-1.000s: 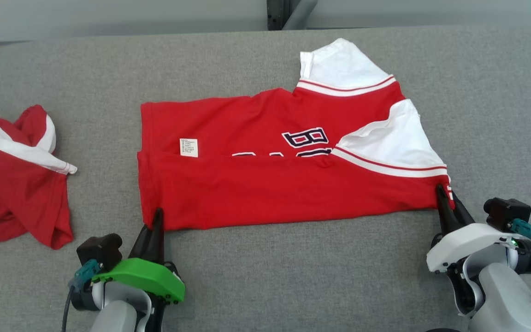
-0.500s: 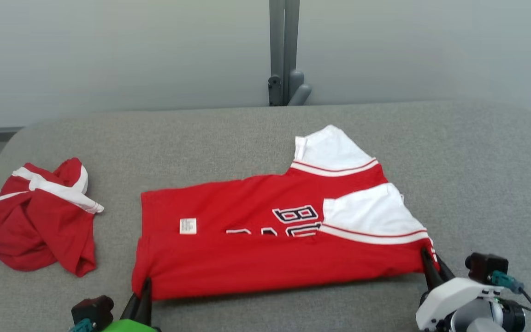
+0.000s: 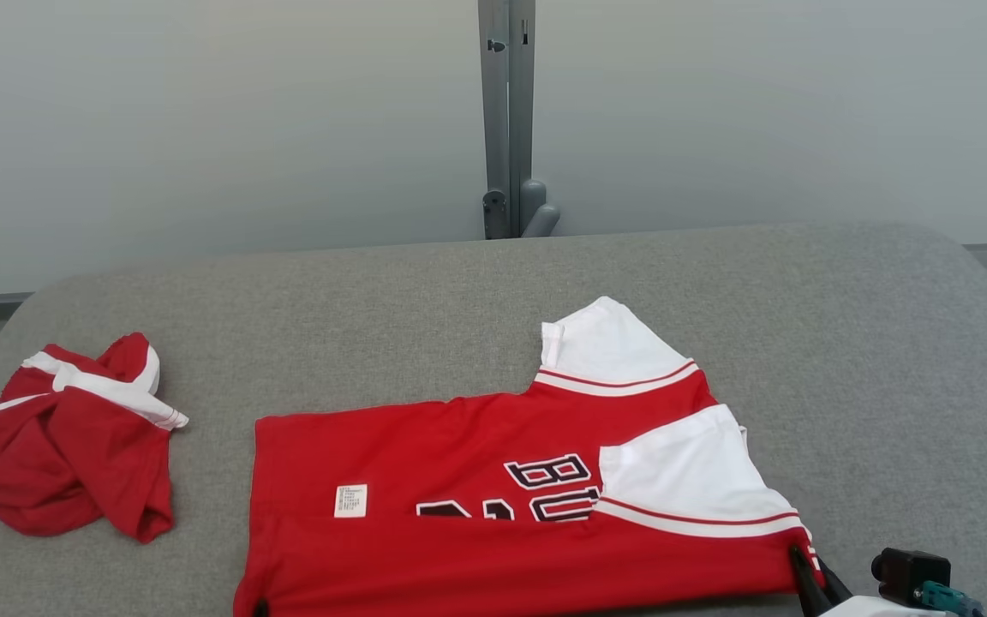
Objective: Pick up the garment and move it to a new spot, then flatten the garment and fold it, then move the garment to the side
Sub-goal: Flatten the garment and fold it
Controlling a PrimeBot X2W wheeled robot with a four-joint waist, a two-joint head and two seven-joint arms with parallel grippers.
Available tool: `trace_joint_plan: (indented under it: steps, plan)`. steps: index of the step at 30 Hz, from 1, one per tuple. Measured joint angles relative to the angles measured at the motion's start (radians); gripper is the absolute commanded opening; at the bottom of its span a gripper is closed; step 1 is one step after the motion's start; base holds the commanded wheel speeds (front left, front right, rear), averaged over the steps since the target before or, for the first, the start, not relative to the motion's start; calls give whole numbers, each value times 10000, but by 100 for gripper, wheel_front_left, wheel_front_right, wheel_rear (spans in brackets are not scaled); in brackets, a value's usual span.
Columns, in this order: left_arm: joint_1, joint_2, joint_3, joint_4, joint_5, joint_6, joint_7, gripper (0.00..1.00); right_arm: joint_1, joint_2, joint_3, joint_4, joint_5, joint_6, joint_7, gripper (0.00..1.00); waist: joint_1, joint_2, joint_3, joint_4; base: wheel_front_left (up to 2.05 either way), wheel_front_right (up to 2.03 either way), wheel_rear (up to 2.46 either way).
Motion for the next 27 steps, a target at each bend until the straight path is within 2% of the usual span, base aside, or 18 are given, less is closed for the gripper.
trace_joint_plan:
  steps: [4, 5, 6, 7, 16, 27]
  plan:
    - [-2, -54, 90, 84, 150, 0, 0, 2, 39, 10, 142, -140, -65, -2, 0, 0, 0, 0, 223, -44, 0, 0, 0]
    - [-2, -59, 102, 86, 228, 0, 0, 26, 36, 8, 134, -169, -115, -2, 0, 68, 0, 0, 278, -51, 0, 0, 0]
    - [-2, -65, 98, 86, 301, 0, 0, 49, 33, 27, 100, -182, -155, -2, 0, 100, 0, 0, 332, -57, 0, 0, 0]
    - [-2, -86, 150, 82, 353, 0, 0, 100, 24, 61, 13, -217, -196, -2, 0, 100, 0, 0, 382, -58, 0, 0, 0]
    - [-141, -146, 947, -617, 1369, 2, 0, 100, -358, 88, -1149, -1133, -1237, -4, 0, 100, 0, 0, 778, 194, 0, 0, 0]
    - [-2273, 155, 437, -376, 1716, 2, 0, 100, -1854, 389, -1223, -1505, -1871, -6, 0, 100, 0, 0, 1783, 316, 0, 0, 0]
